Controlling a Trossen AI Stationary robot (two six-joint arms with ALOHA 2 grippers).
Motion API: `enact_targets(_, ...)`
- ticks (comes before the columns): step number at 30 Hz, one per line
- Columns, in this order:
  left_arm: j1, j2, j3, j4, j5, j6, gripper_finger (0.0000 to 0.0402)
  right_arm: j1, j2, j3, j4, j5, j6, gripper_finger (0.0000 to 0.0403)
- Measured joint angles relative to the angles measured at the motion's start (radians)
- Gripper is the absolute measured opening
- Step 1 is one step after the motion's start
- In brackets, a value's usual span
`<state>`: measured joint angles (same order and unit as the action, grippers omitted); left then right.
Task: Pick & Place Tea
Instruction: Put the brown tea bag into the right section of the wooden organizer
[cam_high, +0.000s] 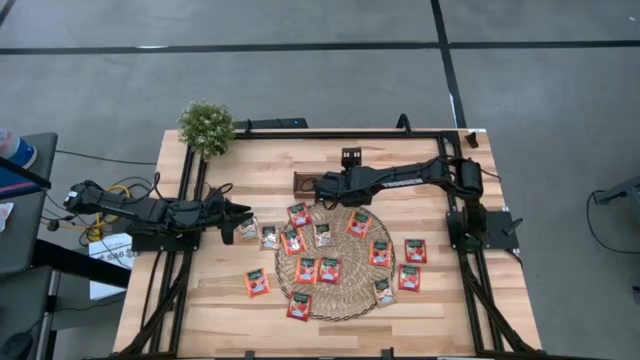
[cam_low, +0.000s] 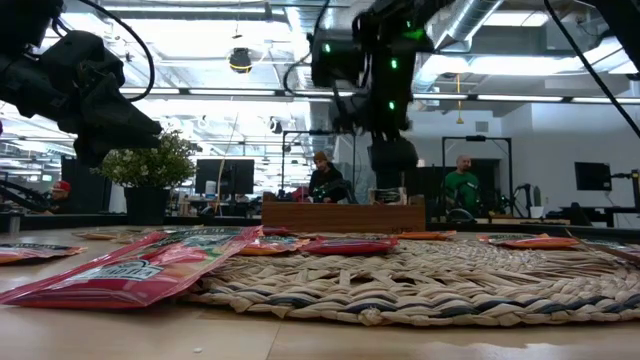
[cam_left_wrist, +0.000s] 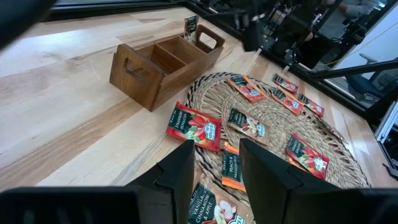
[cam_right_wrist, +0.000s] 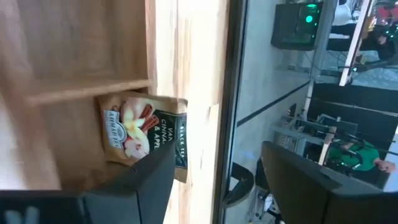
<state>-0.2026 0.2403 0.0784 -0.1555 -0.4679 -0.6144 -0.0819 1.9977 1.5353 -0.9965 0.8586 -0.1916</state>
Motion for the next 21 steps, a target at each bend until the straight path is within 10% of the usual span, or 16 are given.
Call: enact_targets(21,0.0,0.002,0.0,-0.001,0.009,0.001,0.0119,0.136,-0.333,0.095,-0.501,-0.492,0.381,0.024)
